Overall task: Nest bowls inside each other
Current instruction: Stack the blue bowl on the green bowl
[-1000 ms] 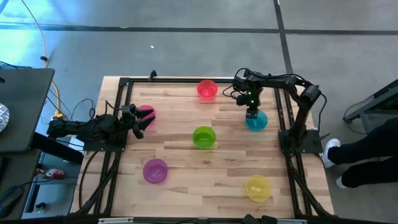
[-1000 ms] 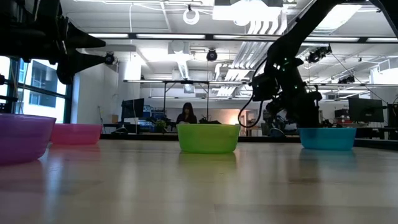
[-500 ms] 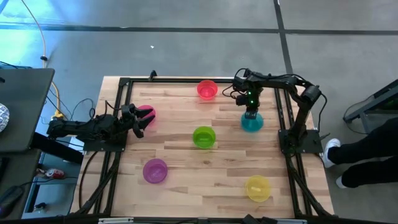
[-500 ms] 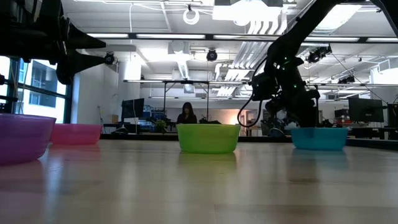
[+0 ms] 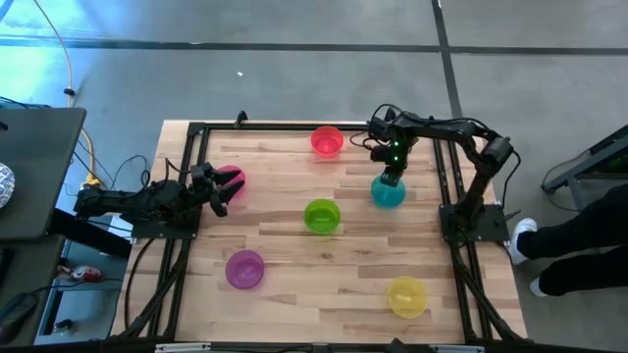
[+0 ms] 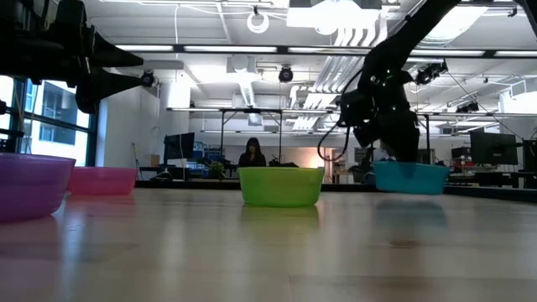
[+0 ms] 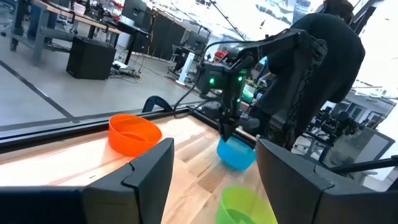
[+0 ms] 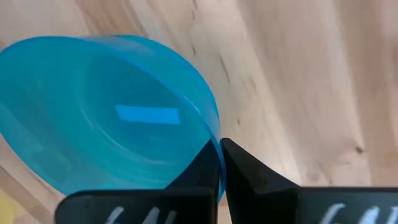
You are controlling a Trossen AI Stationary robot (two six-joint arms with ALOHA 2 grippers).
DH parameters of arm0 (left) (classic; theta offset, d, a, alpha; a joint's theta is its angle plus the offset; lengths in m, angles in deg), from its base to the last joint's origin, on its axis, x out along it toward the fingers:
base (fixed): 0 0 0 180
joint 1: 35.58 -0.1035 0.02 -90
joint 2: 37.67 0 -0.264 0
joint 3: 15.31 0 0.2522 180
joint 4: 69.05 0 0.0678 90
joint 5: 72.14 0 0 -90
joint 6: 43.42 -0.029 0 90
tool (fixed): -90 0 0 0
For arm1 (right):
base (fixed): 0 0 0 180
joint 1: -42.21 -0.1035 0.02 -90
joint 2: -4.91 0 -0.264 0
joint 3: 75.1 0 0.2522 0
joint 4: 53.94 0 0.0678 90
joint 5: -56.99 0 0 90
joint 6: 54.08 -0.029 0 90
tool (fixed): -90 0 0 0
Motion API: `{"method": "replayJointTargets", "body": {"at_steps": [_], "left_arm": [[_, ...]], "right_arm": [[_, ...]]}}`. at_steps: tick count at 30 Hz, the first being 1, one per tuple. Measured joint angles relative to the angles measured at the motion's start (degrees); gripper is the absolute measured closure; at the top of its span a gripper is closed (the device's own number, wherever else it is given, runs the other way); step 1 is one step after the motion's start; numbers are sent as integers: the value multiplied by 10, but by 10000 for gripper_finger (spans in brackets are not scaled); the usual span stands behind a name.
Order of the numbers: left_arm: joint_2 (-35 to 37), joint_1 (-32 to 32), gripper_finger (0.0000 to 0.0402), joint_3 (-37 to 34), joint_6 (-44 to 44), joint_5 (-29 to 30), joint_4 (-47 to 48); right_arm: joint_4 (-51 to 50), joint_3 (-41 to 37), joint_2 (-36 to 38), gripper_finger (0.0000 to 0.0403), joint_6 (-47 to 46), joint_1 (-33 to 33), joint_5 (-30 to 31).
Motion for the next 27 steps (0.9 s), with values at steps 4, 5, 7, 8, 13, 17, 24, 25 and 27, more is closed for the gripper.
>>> {"method": "replayJointTargets", "body": {"at_steps": [4,5,7,8,13,17,24,25,27], "left_arm": [[0,0,186,0,-4,0,0],[0,0,186,0,-4,0,0],[0,0,186,0,-4,0,0],[0,0,186,0,-4,0,0],[0,0,186,0,-4,0,0],[0,0,186,0,-4,0,0],[0,0,186,0,-2,0,0],[0,0,186,0,0,1,0],[0,0,186,0,1,1,0]], "right_arm": [[28,0,40,402,-17,0,-4],[34,0,51,402,-21,0,-4],[42,0,70,402,-33,0,-8],[44,0,79,402,-40,0,-10],[60,0,123,402,-79,0,-21],[81,0,156,403,-124,-1,-35],[95,0,190,403,-245,-17,-52],[93,0,190,403,-264,-20,-54],[87,0,190,403,-302,-31,-63]]}}
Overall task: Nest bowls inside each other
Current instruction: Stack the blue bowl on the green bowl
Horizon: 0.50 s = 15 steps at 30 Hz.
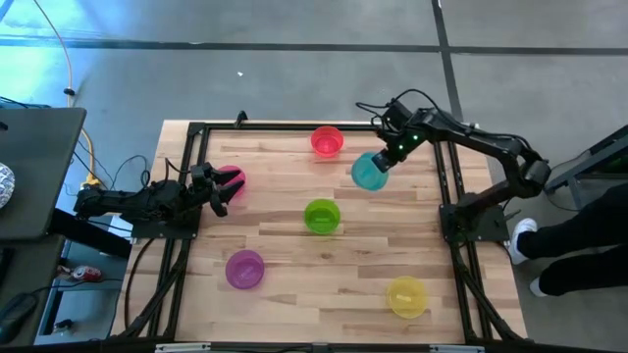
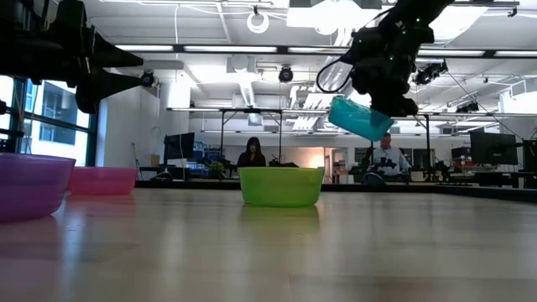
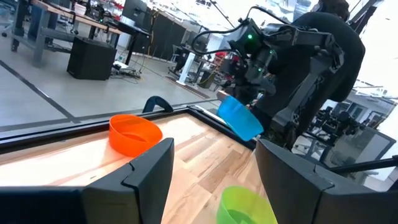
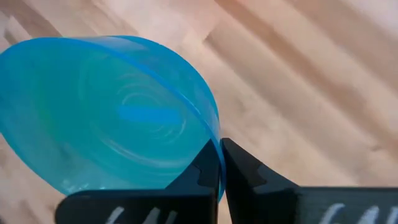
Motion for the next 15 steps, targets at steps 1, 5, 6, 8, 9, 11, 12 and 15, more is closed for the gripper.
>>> {"method": "replayJointTargets", "body": {"at_steps": [1,5,6,8,9,11,12,15], "left_arm": [[0,0,186,0,0,0,0],[0,0,186,0,1,1,0],[0,0,186,0,2,1,0],[0,0,186,0,7,1,0],[0,0,186,0,10,1,0],[0,0,186,0,10,1,0],[0,0,186,0,10,1,0],[0,0,186,0,10,1,0]], "right_arm": [[-1,0,0,403,-18,-6,-2],[-1,0,0,403,-96,-32,-10],[-2,0,0,403,-120,-38,-16],[-3,0,0,403,-163,-49,-28],[-3,0,0,403,-180,-55,-30],[-3,0,0,403,-214,-65,-30],[-3,0,0,403,-228,-70,-29],[6,0,0,403,-272,-88,-28]]}}
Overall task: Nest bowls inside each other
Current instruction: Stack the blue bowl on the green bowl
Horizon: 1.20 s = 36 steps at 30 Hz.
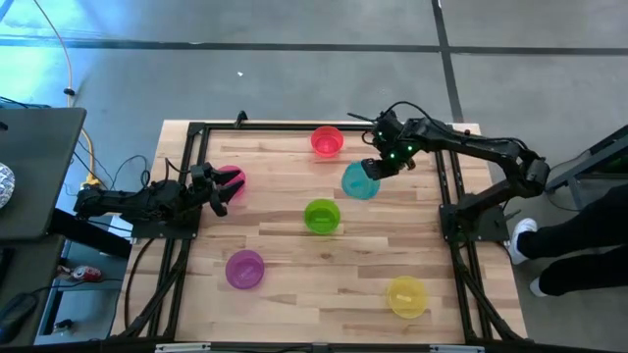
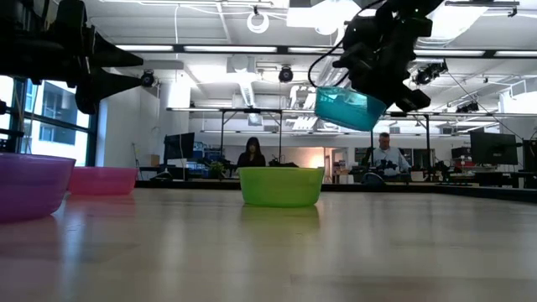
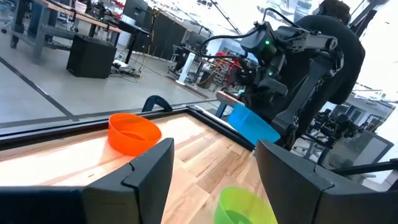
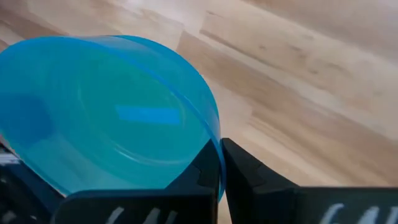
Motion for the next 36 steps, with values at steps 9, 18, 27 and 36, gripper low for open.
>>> {"method": "replayJointTargets", "body": {"at_steps": [9,18,27,36], "left_arm": [[0,0,186,0,4,0,0],[0,0,186,0,19,-6,0],[0,0,186,0,21,-45,0],[0,0,186,0,21,-51,1]], "right_arm": [[48,0,0,403,-114,-59,30],[128,0,-29,403,-209,-121,36],[189,1,-89,403,-266,-170,13],[200,9,-96,403,-325,-192,34]]}}
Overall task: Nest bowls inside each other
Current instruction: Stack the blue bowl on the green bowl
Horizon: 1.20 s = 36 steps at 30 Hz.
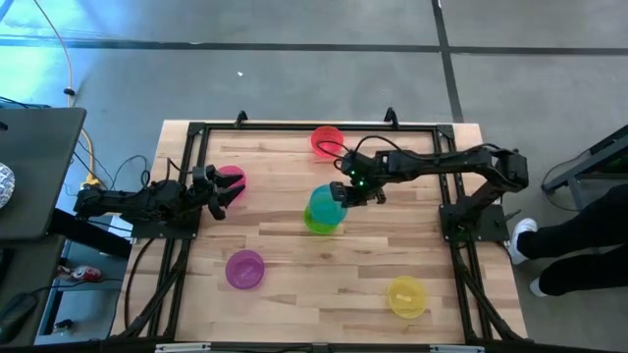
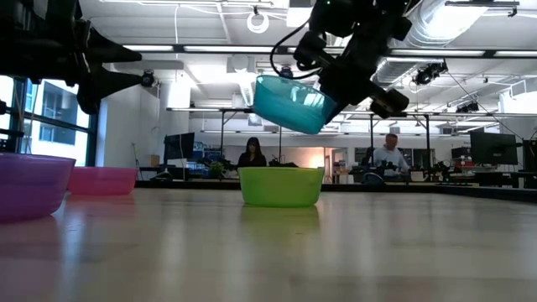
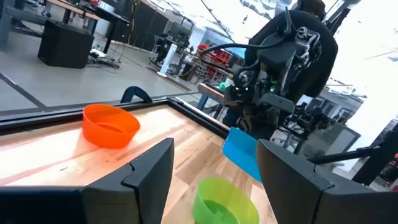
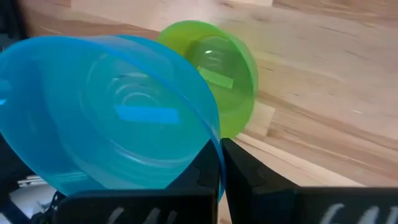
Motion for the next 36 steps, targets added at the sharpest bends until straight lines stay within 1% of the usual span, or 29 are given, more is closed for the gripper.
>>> {"method": "replayJointTargets", "body": {"at_steps": [5,7,11,14,19,23,27,31,33,36], "left_arm": [[0,0,186,0,-1,-5,0],[0,0,186,0,0,-12,0],[0,0,186,0,6,-27,2],[0,0,186,0,9,-39,3],[0,0,186,0,9,-58,5],[0,0,186,0,13,-70,7],[0,0,186,0,14,-80,8],[0,0,186,0,14,-84,8],[0,0,186,0,14,-84,8],[0,0,186,0,14,-84,8]], "right_arm": [[-21,37,-40,403,14,-1,-1],[-46,63,-62,403,28,-1,-3],[-146,128,-109,403,69,-1,-2],[-215,180,-143,403,98,0,12],[-245,250,-192,403,128,0,22],[-267,287,-225,403,144,1,22],[-280,300,-240,403,153,1,22],[-282,294,-240,403,153,1,30],[-301,291,-241,403,160,1,32],[-303,291,-241,403,166,1,46]]}}
